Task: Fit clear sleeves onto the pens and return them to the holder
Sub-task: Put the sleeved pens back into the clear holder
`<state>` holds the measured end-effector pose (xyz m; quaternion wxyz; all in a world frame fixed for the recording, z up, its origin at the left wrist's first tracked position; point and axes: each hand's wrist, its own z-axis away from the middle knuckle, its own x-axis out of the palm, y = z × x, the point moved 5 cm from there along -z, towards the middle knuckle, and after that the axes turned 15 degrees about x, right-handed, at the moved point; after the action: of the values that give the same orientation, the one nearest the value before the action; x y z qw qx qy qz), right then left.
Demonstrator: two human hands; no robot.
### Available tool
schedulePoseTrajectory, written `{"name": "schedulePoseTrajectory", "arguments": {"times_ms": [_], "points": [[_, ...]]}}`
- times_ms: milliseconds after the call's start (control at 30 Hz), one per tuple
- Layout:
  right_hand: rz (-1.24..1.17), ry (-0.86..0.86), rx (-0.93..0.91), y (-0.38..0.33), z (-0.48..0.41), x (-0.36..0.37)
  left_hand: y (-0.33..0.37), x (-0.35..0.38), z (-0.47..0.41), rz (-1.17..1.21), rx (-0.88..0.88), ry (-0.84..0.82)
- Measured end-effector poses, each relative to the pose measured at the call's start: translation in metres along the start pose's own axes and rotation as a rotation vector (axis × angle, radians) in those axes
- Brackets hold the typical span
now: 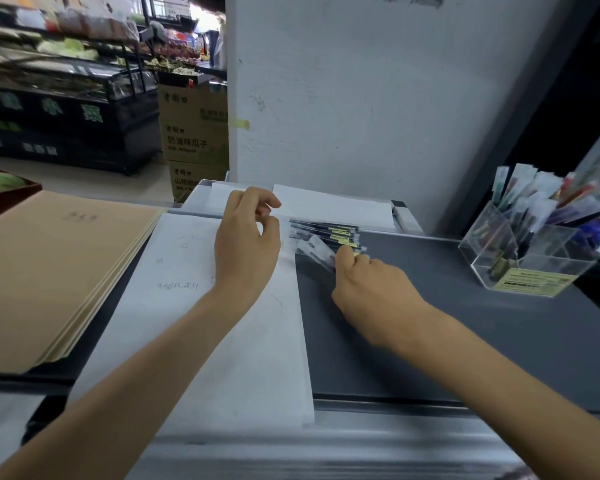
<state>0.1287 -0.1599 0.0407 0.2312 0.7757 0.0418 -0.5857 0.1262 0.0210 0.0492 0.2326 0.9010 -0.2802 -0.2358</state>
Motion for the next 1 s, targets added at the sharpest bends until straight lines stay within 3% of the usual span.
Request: {"name": "schedulePoseTrajectory", "arguments": {"times_ms": [67,200,333,500,667,800,1000], "points": [[-0.190,0.050,-0.008,0.008,-0.002,-0.003,0.001,0.001,0.000,0.000,0.003,-0.005],[-1.178,-0.145,0.245,0.031,-0.011,0.012,0.000,0.001,0.000,0.002,0.016,-0.008],[-1.707,0.075,0.400,0.028,-0.012,0.004,0.000,0.002,0.001,-0.004,0.018,-0.013],[-1.780,0.271,0.400,0.018,-0.008,-0.008,0.000,0.003,0.002,-0.014,0.020,-0.008],[-1.863,0.239,0.647,0.010,-0.001,0.012,0.002,0.002,0.002,-0.010,0.021,-0.009],[-1.846,0.315,0.642,0.017,-0.004,0.002,0.003,0.002,0.002,-0.003,0.016,-0.022],[-1.848,0.132,0.654,0.006,0.001,0.016,0.004,0.002,0.002,0.000,0.010,-0.032]]}}
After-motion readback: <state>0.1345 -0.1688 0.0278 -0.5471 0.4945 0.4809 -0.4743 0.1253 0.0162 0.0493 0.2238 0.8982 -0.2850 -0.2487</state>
